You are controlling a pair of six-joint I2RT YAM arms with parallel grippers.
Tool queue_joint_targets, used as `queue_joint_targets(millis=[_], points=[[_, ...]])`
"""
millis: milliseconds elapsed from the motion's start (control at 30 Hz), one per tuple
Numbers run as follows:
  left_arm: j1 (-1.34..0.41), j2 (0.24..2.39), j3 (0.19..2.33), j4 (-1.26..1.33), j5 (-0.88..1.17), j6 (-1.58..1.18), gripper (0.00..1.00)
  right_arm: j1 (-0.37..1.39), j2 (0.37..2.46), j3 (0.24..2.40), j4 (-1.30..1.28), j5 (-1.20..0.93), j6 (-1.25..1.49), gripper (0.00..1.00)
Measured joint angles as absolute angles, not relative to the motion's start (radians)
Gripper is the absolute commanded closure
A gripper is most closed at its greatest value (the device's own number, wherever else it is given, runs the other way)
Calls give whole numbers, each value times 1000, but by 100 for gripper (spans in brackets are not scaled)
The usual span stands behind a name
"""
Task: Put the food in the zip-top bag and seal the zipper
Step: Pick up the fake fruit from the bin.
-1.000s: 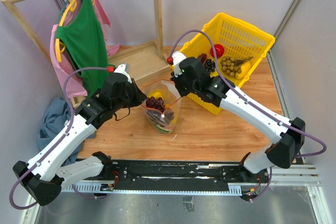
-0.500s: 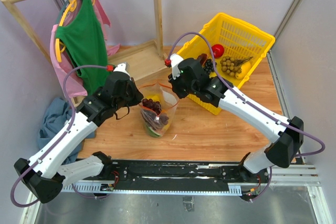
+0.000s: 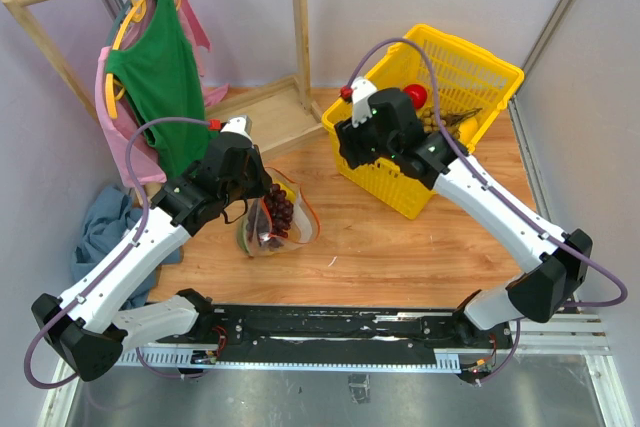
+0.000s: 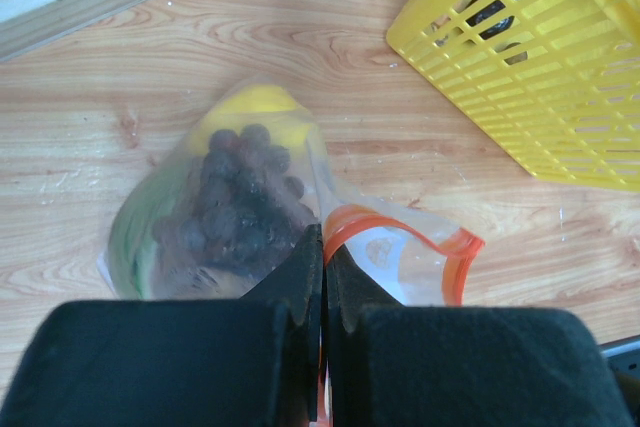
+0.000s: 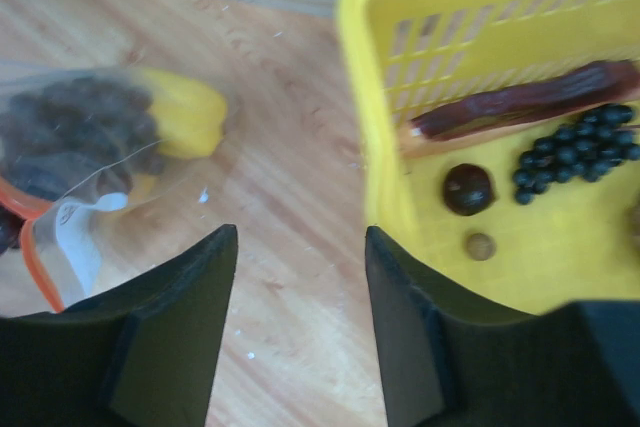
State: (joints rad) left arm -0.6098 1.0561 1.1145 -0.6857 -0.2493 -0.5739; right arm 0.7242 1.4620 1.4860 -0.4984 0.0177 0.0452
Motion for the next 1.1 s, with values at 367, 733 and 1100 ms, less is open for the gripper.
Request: queue_joint_targets(millis=[367, 733, 1100], points=[[-610, 1076, 1114, -659, -222, -560, 100, 418, 1507, 1559, -483, 30, 83, 35], [-610, 1084, 1113, -639, -203, -553, 100, 257, 1752, 1559, -377, 30, 161, 31], [-610, 1087, 1098, -616, -186, -554, 100, 227, 2052, 1613, -286, 22, 188, 29]])
